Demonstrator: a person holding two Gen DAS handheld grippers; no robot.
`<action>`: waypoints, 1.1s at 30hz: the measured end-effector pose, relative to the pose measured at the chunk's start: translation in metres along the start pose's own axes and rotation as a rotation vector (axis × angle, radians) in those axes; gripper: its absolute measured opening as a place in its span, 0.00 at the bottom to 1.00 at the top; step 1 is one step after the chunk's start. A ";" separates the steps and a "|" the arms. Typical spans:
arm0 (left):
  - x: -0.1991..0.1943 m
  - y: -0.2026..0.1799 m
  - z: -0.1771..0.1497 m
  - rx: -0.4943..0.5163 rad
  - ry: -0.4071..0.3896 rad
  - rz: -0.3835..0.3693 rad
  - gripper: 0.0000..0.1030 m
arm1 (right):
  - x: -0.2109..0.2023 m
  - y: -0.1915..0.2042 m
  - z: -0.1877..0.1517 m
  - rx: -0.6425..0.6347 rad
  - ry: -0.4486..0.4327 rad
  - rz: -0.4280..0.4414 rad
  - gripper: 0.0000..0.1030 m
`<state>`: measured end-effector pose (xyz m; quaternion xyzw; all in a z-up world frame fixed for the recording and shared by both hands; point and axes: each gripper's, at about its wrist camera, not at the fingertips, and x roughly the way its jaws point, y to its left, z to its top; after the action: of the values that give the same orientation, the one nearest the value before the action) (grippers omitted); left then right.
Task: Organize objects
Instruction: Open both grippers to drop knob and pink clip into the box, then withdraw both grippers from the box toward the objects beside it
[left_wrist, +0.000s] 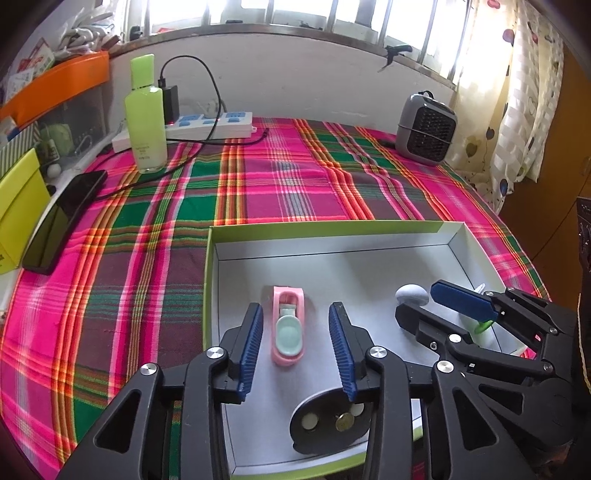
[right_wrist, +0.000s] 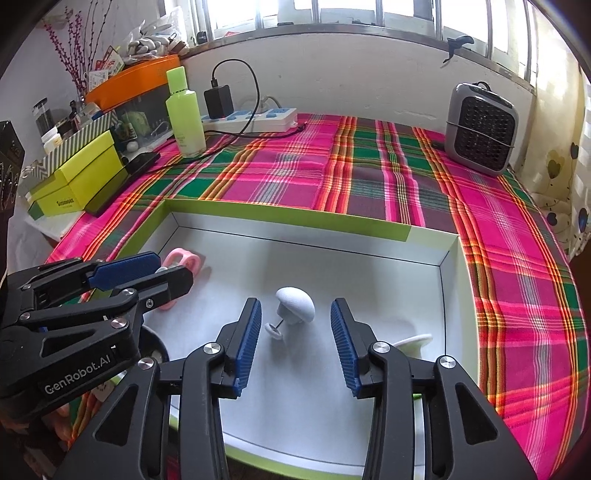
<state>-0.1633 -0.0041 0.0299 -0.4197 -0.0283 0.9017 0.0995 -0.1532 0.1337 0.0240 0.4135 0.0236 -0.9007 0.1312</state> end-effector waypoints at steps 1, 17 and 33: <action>-0.002 0.001 -0.001 -0.004 -0.002 0.005 0.36 | -0.001 0.000 -0.001 0.001 -0.002 -0.001 0.42; -0.039 -0.009 -0.021 0.008 -0.065 0.059 0.41 | -0.032 0.005 -0.014 0.017 -0.052 -0.006 0.43; -0.075 -0.020 -0.054 0.008 -0.111 0.086 0.43 | -0.072 0.005 -0.043 0.017 -0.106 -0.020 0.43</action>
<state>-0.0717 -0.0017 0.0541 -0.3694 -0.0123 0.9272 0.0607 -0.0751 0.1509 0.0507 0.3659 0.0132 -0.9229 0.1196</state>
